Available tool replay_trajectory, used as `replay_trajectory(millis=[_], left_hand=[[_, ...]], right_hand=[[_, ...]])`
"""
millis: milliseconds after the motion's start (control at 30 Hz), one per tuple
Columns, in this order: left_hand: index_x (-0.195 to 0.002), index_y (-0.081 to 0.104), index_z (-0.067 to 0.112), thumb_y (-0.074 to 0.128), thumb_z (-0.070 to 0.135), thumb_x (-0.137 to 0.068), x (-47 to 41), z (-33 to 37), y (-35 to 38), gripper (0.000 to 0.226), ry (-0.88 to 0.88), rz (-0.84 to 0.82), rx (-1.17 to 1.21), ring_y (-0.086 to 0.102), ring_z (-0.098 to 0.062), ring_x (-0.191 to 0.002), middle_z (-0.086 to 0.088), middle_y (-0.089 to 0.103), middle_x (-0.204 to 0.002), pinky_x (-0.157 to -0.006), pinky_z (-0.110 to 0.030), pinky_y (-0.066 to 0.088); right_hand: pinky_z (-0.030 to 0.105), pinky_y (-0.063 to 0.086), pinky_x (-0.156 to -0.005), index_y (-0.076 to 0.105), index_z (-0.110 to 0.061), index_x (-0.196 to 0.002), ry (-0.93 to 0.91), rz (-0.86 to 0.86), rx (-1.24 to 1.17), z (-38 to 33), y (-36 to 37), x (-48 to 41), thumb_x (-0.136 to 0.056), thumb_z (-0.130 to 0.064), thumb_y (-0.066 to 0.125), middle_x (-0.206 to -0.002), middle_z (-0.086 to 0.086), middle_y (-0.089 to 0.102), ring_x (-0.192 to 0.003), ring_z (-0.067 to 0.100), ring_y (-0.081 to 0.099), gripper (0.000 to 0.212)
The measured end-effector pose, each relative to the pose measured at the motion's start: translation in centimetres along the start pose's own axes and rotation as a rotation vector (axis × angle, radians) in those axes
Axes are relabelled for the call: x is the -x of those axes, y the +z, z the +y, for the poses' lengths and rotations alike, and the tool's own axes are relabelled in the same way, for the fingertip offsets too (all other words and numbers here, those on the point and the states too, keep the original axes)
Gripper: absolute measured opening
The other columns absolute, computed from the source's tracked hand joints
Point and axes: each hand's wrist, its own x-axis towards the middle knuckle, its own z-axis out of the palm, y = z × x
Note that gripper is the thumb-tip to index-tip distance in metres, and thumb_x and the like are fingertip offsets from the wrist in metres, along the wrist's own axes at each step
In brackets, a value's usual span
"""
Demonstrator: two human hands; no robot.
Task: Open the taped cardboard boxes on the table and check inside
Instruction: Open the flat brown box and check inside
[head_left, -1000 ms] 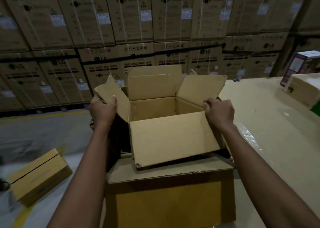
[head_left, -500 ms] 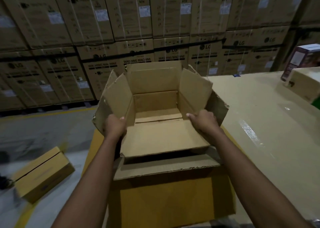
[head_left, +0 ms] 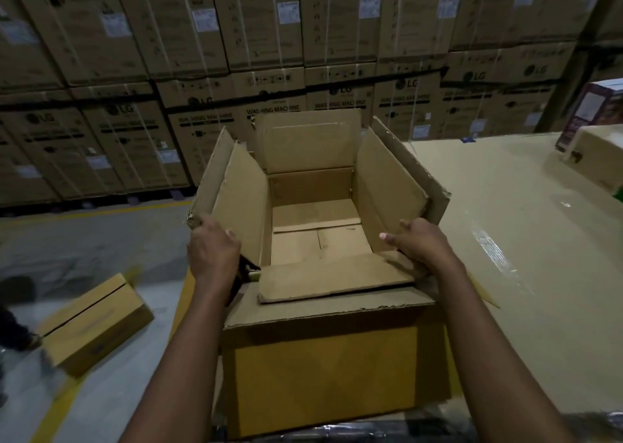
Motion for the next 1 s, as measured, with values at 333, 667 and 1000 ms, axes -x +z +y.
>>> replay_trajectory(millis=[333,667,1000], left_hand=[[-0.151,0.026,0.003,0.074,0.014,-0.091,3.2,4.0,-3.1,0.078,0.001,-0.04,0.133,0.06,-0.039,-0.108,-0.027,0.058,-0.127,-0.081,-0.042,0.05],[-0.112,0.061,0.026,0.064,0.054,-0.093,10.7,11.2,2.3,0.034,0.38,-0.441,0.469,0.057,-0.02,-0.113,0.009,0.064,-0.103,-0.092,-0.043,0.05],[-0.101,0.07,0.027,0.065,0.046,-0.095,24.4,22.9,8.1,0.021,0.7,-0.592,0.696,0.053,-0.007,-0.108,0.015,0.065,-0.099,-0.088,-0.026,0.042]], right_hand=[[0.041,0.056,-0.083,0.072,-0.021,-0.122,-0.039,0.216,0.055,1.9,1.3,3.2,-0.09,-0.059,0.07,-0.111,0.005,0.069,-0.106,0.028,0.062,0.05],[0.039,0.039,-0.11,0.073,-0.028,-0.124,-0.201,0.531,-0.282,4.2,-3.1,7.1,-0.095,-0.041,0.071,-0.142,0.001,0.062,-0.136,0.023,0.05,0.032],[0.044,0.044,-0.112,0.077,-0.032,-0.114,-0.031,0.682,-0.436,17.9,-8.7,8.4,-0.094,-0.04,0.072,-0.133,-0.003,0.068,-0.13,0.017,0.056,0.022]])
